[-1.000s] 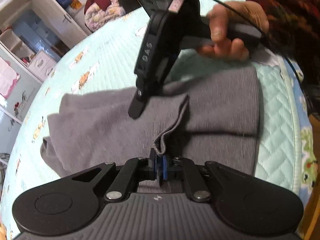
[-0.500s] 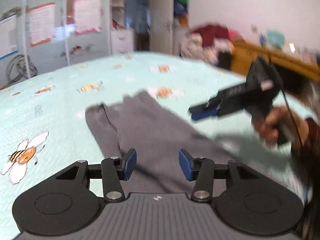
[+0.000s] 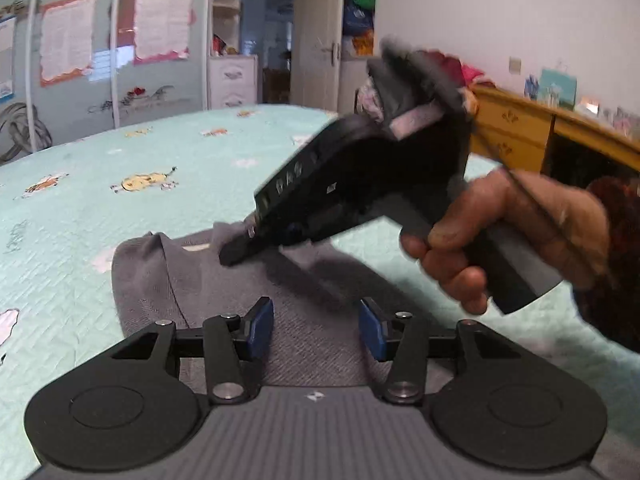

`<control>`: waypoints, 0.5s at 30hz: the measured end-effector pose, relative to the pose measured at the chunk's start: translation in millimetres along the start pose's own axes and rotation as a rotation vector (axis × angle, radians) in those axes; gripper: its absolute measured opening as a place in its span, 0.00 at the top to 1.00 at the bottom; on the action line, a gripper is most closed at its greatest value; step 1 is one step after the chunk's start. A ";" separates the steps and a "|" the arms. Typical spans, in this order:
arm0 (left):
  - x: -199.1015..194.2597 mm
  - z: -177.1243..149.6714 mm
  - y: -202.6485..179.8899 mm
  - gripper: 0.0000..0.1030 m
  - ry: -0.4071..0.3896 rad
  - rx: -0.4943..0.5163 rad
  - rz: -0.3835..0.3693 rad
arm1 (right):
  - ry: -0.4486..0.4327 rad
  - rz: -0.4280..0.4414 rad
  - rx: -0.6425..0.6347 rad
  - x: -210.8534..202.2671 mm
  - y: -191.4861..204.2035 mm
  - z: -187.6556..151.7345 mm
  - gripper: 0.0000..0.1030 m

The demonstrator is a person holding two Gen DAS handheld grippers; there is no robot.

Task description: Fold clothes

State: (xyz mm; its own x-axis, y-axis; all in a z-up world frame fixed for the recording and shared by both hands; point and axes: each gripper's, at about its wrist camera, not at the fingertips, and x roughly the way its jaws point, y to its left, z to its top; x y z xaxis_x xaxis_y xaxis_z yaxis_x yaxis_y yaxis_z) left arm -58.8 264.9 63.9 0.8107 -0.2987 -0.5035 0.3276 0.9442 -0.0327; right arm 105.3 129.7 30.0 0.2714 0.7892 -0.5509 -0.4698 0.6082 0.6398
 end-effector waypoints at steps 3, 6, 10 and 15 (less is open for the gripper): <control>11.0 -9.3 3.3 0.51 0.026 -0.037 -0.014 | -0.030 -0.024 -0.093 9.0 -0.1 -3.0 0.98; 10.2 -14.3 -4.1 0.47 0.011 -0.009 -0.007 | -0.059 -0.048 -0.142 25.2 -10.8 -14.5 1.00; 0.9 -16.2 -14.4 0.44 0.001 0.037 0.010 | -0.103 0.045 -0.009 20.0 -34.1 -21.4 0.99; -7.9 -5.4 -4.9 0.44 -0.040 -0.003 0.019 | -0.110 0.062 0.018 0.3 -29.7 -23.7 0.91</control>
State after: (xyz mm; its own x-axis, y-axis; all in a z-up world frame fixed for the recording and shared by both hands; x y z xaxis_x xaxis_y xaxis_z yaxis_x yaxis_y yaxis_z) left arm -69.5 263.4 63.4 0.8353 -0.2863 -0.4693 0.3107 0.9501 -0.0266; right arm 99.5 109.9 -1.8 0.3331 0.8296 -0.4482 -0.4741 0.5582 0.6809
